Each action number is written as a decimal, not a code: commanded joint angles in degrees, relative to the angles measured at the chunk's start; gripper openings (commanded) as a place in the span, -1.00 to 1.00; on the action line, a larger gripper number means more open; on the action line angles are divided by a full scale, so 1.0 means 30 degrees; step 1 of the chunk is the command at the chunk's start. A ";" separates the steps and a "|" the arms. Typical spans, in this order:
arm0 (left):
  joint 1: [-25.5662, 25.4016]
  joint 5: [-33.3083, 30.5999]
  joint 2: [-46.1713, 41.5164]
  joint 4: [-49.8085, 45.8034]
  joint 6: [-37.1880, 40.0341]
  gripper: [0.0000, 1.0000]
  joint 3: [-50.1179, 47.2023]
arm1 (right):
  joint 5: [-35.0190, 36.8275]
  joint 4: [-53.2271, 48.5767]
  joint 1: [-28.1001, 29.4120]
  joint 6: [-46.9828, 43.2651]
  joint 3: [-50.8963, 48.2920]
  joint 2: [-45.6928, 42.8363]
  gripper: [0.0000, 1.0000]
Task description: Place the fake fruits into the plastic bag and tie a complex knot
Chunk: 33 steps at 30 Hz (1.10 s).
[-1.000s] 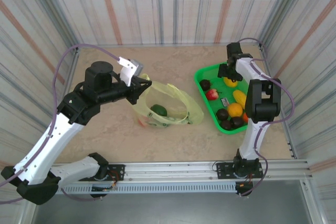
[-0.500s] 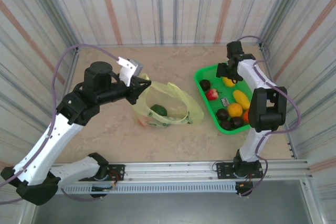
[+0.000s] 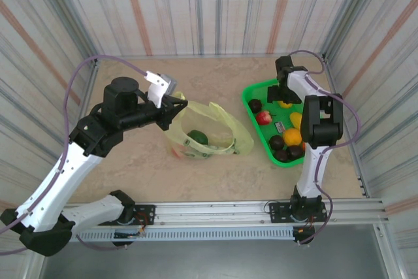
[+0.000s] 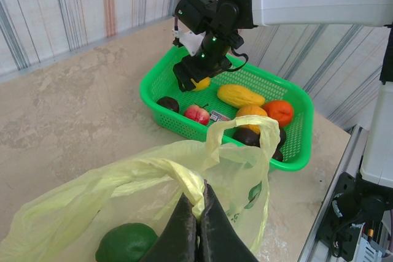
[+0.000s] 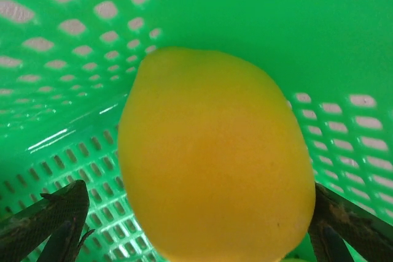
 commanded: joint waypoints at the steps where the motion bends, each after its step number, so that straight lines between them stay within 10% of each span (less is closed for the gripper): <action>1: -0.0192 -0.0216 -0.0263 -0.0206 0.0515 -1.00 0.0345 | -0.0745 -0.0154 -0.0055 -0.0850 0.0919 0.0617 0.74; 12: -0.0192 -0.0349 -0.0168 -0.0254 0.0611 -1.00 0.0357 | -0.1145 0.0170 0.0106 -0.0491 0.0940 0.0903 0.06; 33: -0.0193 -0.0375 -0.0321 -0.0046 0.0382 -1.00 0.0107 | -0.2355 0.1750 0.2632 0.1961 -0.5250 -1.1889 -0.03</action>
